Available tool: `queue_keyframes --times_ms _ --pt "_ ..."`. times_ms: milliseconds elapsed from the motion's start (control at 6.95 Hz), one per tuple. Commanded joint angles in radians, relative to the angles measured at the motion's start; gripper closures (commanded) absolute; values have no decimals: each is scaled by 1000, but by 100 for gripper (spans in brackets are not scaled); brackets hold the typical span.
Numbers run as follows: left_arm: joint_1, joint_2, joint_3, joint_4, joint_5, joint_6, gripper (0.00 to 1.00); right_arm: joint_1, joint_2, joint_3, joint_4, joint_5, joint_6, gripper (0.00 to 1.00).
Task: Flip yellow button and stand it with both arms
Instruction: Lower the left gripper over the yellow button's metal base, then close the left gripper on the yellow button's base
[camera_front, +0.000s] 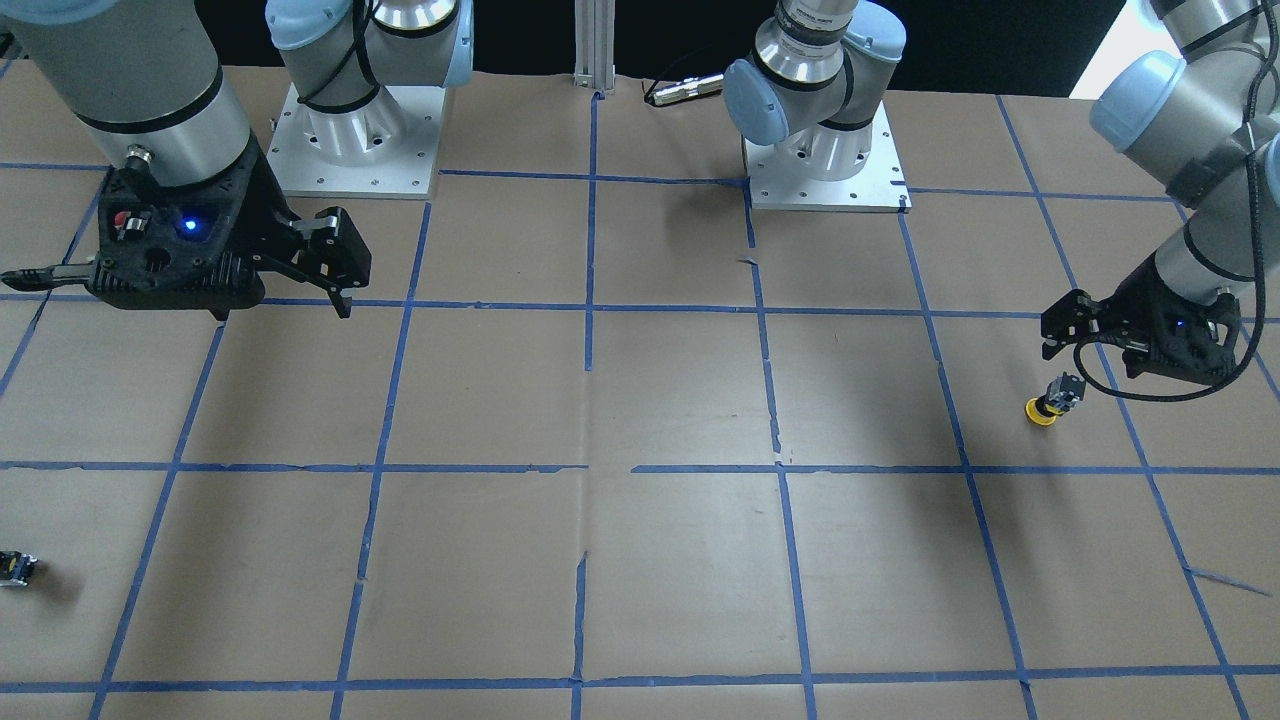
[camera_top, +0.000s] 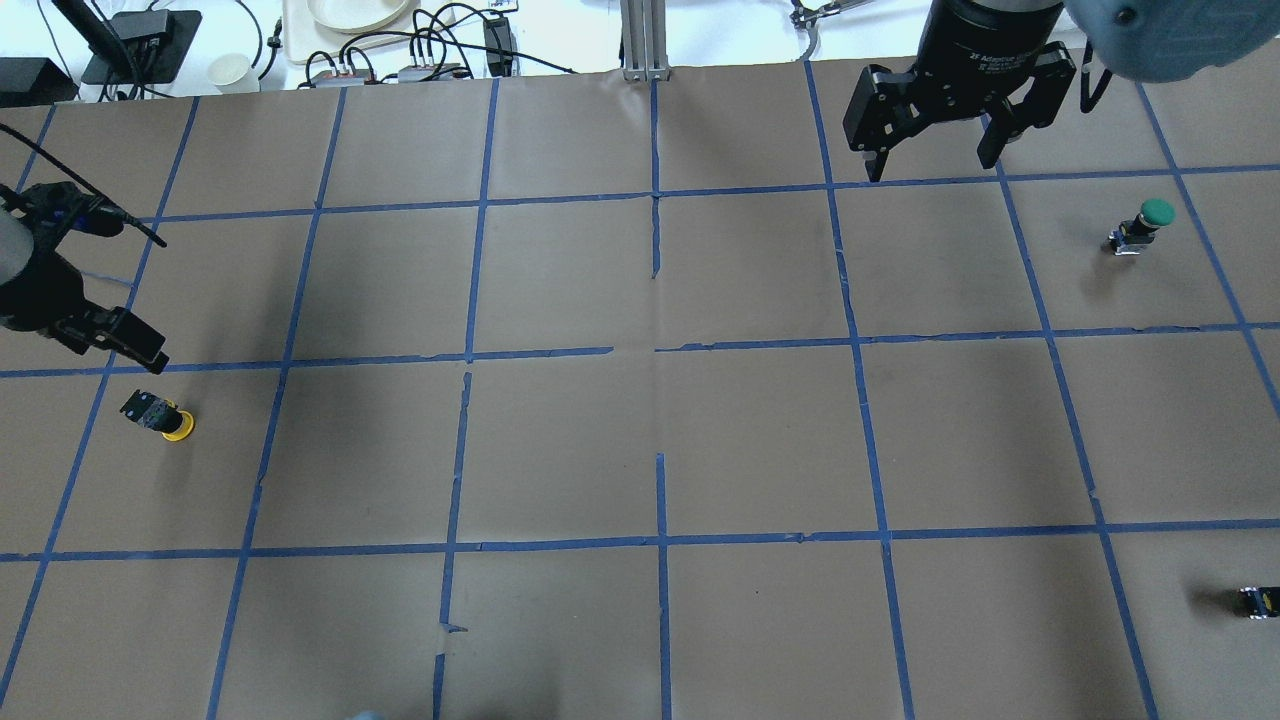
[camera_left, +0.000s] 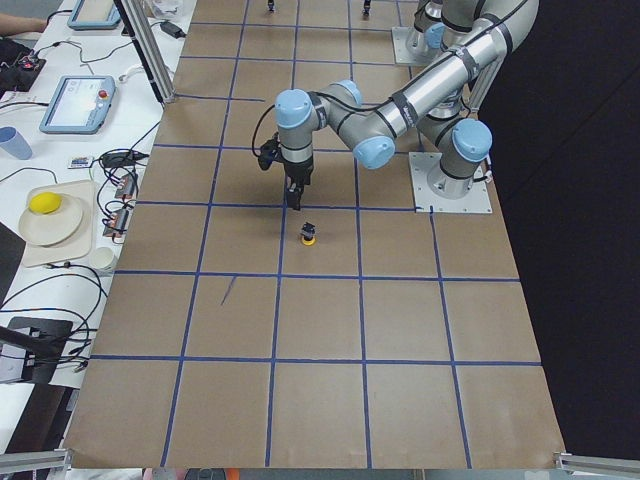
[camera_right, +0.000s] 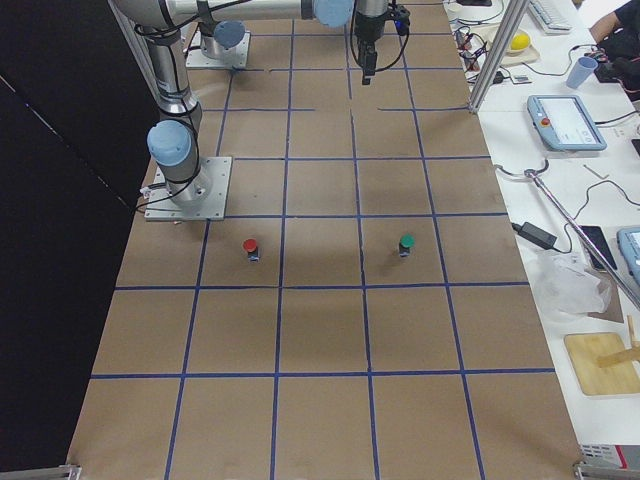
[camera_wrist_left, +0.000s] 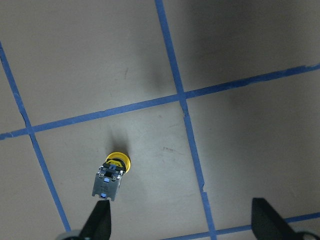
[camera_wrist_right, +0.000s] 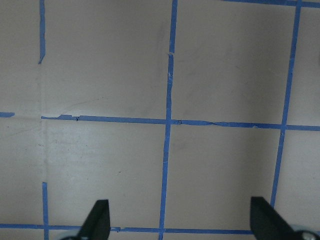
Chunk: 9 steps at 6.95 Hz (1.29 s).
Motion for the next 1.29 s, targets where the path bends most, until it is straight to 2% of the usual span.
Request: queue_keyframes --times_ms 0,288,719,1150 --pt "55 -11 -67 79 -36 106 1 0 1 0 0 0 0 1" --pt "87 -83 -75 192 -76 213 1 0 0 5 0 1 0 1" --pt "107 -97 -105 208 -102 351 2 0 0 9 -1 3 -3 1" --pt "110 -115 -112 208 -101 392 12 0 0 9 -1 1 -3 1"
